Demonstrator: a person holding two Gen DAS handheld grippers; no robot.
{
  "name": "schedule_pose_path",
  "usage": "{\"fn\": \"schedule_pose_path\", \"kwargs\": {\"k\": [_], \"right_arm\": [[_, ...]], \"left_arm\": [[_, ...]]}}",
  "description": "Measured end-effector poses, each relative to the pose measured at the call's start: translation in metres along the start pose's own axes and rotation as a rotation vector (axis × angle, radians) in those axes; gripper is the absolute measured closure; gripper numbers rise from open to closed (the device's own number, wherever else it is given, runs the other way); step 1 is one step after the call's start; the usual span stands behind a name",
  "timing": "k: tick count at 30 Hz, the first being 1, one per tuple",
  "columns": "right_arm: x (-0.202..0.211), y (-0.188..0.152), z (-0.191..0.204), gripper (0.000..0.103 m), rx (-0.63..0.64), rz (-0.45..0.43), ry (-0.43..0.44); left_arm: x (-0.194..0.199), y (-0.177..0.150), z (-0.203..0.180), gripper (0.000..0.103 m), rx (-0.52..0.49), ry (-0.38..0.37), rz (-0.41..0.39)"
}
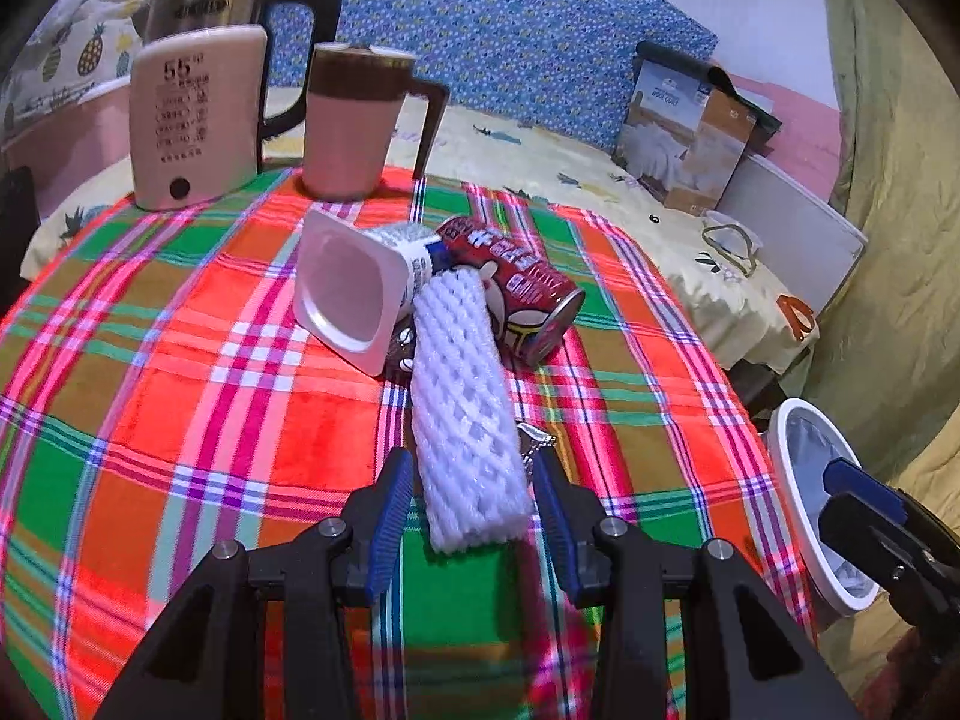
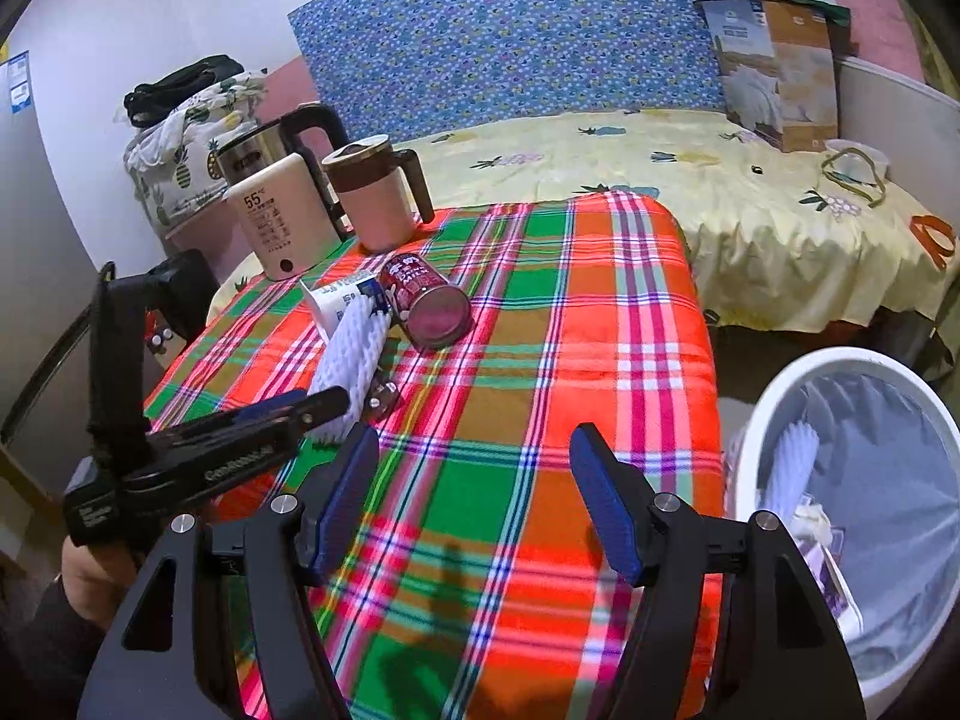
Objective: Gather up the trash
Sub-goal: 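Move both open tools back over the remaining trash on the bed, then grasp the white foam net sleeve with the left tool while the right tool grasps the red milk can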
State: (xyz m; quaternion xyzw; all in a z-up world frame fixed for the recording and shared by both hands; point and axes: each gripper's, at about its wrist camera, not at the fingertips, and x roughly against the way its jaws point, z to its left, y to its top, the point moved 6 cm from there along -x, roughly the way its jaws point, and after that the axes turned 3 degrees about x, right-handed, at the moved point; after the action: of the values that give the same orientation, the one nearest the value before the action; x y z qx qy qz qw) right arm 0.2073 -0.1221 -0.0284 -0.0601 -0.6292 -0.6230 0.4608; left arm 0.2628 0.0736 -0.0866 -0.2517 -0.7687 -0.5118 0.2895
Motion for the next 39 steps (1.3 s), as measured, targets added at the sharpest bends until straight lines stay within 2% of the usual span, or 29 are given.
{"fn": "schedule_pose_path", "kwargs": {"k": [2,4,8,15,25,36,38,39], "right_arm": [[-0.005,0.001,0.001,0.035,0.005,0.008,0.001],[-0.010,0.003,0.001,0.035,0.009,0.014,0.003],[-0.019,0.007,0.002,0.035,0.023,0.022,0.006],[-0.046,0.025,0.014,0.035,0.092,0.054,0.016],[-0.095,0.049,0.025,0.035,0.202,0.077,0.049],[-0.126,0.047,0.031,0.035,0.217,0.159,0.070],[-0.127,0.047,0.033,0.046,0.224,0.158,0.066],[-0.122,0.044,0.035,0.046,0.232,0.150,0.063]], "left_arm": [[-0.007,-0.002,0.003,0.063,0.008,0.003,0.019],[-0.008,-0.004,0.007,0.073,0.027,-0.015,0.027],[0.002,-0.005,0.012,0.078,0.034,-0.044,0.000],[0.020,-0.005,0.021,0.079,0.017,-0.061,-0.042],[0.032,-0.003,0.050,0.079,0.060,-0.092,-0.066],[0.029,-0.002,0.058,0.079,0.090,-0.125,-0.053],[0.029,-0.002,0.059,0.079,0.095,-0.122,-0.054],[0.029,-0.001,0.060,0.079,0.098,-0.121,-0.055]]}}
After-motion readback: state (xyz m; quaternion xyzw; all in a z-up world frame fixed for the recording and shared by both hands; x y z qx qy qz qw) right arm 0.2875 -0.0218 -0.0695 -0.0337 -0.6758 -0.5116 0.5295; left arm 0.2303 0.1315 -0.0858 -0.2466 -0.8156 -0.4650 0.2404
